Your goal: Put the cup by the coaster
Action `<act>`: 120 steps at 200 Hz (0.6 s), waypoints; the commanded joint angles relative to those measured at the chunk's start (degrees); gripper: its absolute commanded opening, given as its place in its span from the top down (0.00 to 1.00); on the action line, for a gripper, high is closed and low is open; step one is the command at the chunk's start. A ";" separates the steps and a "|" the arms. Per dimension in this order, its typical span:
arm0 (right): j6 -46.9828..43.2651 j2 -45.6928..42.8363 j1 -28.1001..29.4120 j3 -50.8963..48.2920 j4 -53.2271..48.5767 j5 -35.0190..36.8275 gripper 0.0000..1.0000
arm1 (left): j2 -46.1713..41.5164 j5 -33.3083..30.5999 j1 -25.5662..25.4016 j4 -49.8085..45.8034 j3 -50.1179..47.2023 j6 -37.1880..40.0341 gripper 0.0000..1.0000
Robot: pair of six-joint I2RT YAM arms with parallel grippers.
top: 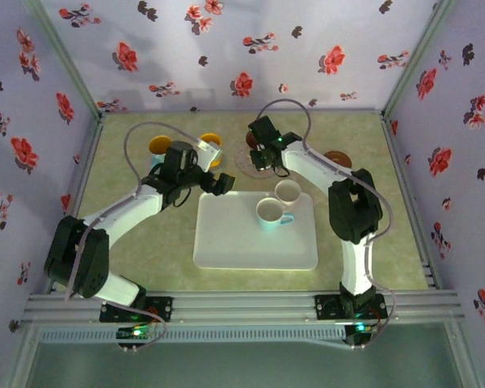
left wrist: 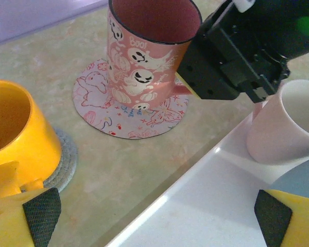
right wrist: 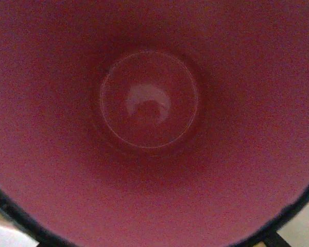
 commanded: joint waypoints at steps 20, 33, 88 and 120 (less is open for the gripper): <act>1.83 1.45 -0.82 5.08 0.42 3.38 1.00 | 0.51 0.64 0.83 1.03 -1.19 2.05 0.00; 2.16 2.00 -1.12 5.26 0.40 3.48 1.00 | 0.45 0.66 0.89 1.03 -1.41 2.20 0.00; 3.28 3.51 -1.20 5.35 0.41 3.86 1.00 | 0.41 0.92 1.01 0.96 -1.59 2.40 0.00; 3.32 3.98 -1.20 5.26 0.05 3.87 0.94 | 0.61 1.01 1.02 0.95 -1.28 2.20 0.00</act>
